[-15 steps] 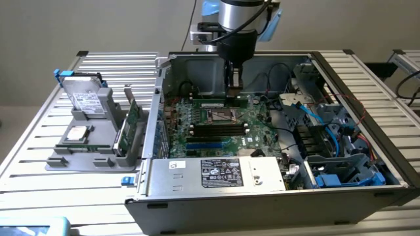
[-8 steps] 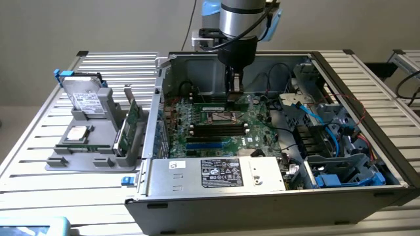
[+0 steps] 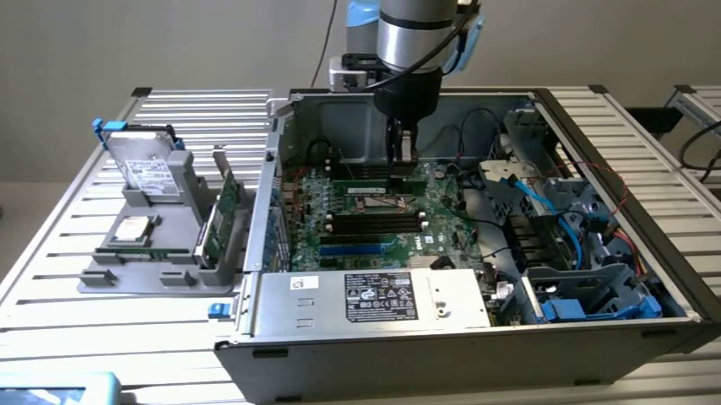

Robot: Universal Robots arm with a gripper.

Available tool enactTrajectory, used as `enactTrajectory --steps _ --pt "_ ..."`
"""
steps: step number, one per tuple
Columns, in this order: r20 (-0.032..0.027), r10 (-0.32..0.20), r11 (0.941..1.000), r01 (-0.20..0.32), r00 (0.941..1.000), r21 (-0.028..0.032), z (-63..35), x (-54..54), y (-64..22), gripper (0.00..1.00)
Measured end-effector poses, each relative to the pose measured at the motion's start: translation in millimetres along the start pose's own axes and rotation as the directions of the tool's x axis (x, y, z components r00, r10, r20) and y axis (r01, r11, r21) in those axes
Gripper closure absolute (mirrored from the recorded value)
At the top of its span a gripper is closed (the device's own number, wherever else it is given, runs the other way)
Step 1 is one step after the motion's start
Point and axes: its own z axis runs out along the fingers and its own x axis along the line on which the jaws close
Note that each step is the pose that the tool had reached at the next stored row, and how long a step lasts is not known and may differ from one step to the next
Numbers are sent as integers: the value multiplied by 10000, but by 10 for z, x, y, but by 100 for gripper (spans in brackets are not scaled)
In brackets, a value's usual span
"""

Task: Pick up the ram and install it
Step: 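Insert the ram into the slot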

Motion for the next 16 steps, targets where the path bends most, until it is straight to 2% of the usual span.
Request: enactTrajectory --steps 6,10,16 --pt "-89 1 10000 -1 10000 12 71 -4 -2 88" --pt "-149 8 9999 -6 9999 101 100 -6 -2 88" --pt "-230 6 9999 -3 9997 108 157 -3 -2 88"
